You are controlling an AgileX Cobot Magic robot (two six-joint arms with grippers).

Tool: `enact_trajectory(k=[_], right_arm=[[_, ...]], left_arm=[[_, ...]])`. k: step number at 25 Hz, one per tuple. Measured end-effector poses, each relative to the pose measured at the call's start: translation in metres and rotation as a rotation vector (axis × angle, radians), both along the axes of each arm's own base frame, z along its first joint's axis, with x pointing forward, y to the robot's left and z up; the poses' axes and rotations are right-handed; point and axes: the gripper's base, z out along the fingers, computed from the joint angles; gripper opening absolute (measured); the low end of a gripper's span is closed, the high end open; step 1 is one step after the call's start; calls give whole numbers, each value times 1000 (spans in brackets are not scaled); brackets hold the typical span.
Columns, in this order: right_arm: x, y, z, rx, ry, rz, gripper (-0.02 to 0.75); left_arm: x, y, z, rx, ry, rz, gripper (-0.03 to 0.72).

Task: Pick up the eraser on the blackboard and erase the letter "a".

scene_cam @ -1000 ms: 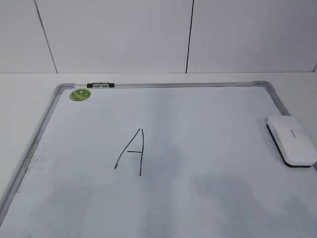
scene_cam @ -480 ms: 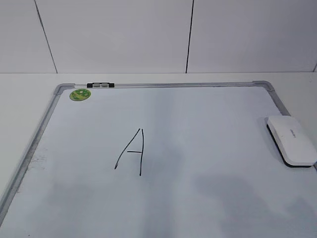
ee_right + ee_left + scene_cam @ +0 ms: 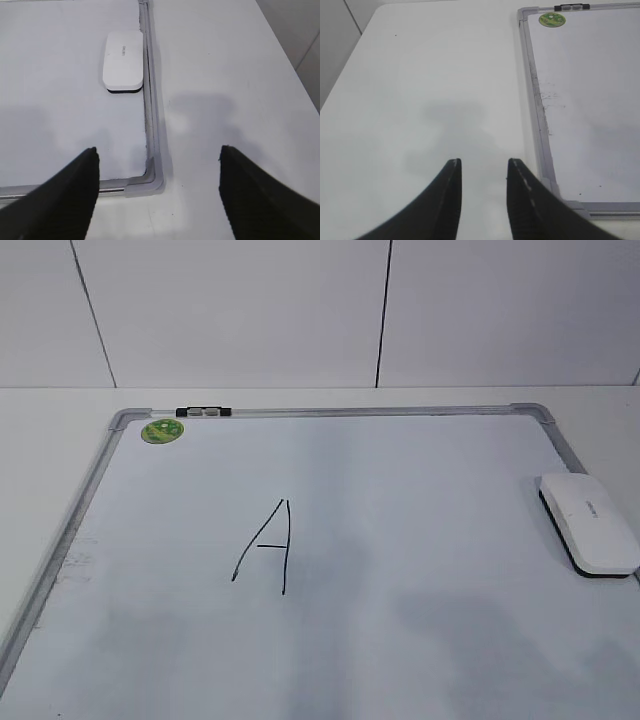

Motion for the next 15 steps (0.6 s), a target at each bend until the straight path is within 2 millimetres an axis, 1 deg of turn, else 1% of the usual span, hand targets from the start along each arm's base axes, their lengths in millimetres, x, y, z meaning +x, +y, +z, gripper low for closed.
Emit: enact_trajectory(k=[15], right_arm=[[0, 0, 0, 0, 0, 0, 592]], left_arm=[[0, 0, 0, 0, 0, 0, 236]])
